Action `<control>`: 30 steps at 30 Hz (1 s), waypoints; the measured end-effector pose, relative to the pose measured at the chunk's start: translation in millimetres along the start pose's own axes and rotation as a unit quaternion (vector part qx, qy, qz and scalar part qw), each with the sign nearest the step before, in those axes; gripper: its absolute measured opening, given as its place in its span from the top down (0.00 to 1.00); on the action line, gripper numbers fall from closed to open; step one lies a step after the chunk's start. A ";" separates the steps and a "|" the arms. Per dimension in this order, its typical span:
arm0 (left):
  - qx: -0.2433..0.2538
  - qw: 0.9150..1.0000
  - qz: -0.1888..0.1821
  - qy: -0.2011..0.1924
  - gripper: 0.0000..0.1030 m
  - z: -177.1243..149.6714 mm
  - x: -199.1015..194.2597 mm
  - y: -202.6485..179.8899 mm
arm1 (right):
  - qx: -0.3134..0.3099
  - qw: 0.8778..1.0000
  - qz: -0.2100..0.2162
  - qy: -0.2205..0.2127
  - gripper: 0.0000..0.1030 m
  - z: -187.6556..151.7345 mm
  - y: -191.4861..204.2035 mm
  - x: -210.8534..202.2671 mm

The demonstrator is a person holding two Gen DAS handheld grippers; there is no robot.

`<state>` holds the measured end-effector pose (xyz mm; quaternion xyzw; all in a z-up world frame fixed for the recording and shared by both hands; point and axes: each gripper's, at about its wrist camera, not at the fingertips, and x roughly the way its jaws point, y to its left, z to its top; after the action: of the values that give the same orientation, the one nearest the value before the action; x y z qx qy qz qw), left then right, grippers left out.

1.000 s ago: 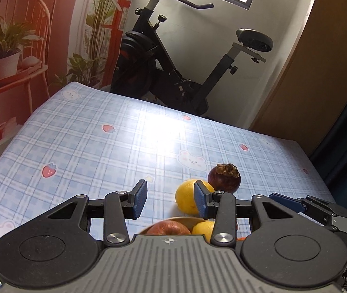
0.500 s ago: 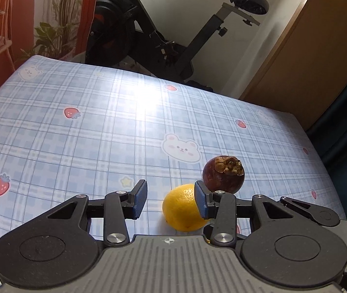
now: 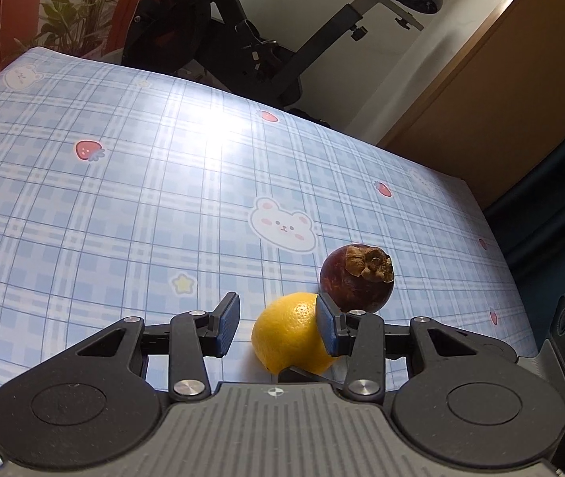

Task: Organize fruits
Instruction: 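Close the left tool on the yellow lemon beside the mangosteen, then carry the lemon in the left tool onto the plate and release it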

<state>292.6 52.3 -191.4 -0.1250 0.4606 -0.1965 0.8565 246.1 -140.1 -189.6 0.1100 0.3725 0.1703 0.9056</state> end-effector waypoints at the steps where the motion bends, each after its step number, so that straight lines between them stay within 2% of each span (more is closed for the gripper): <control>1: 0.000 1.000 -0.001 0.000 0.57 0.1 0.2 0.3 | 0.003 1.000 0.002 0.001 0.38 0.1 -1.2 0.8; 6: 0.001 1.000 -0.009 0.001 0.60 -0.4 1.5 0.5 | 0.000 1.000 0.006 -0.002 0.39 -0.7 -3.2 1.0; 10: -0.001 1.000 -0.026 0.004 0.76 -0.5 0.5 -1.4 | -0.012 1.000 0.007 -0.007 0.40 -3.5 0.5 -0.8; 15: -0.001 1.000 -0.027 0.004 0.76 -2.1 0.5 -1.1 | -0.012 1.000 0.011 -0.011 0.40 -6.5 2.1 -0.9; 19: -0.008 1.000 -0.027 0.001 0.69 -1.9 2.2 3.3 | -0.006 1.000 0.015 -0.013 0.41 -6.6 0.3 -0.7; 25: -0.001 1.000 -0.028 0.006 0.70 -2.6 3.2 -2.2 | 0.002 1.000 0.021 -0.016 0.41 -6.7 -4.7 -3.0; 30: 0.010 1.000 -0.025 -0.004 0.70 -2.8 -5.9 -8.6 | -0.006 0.999 0.022 -0.038 0.41 -9.6 -0.2 -12.6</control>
<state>285.4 47.2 -185.2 -0.1287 0.4515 -0.2223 0.8545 230.9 -144.6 -188.3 0.1194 0.3341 0.1880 0.9159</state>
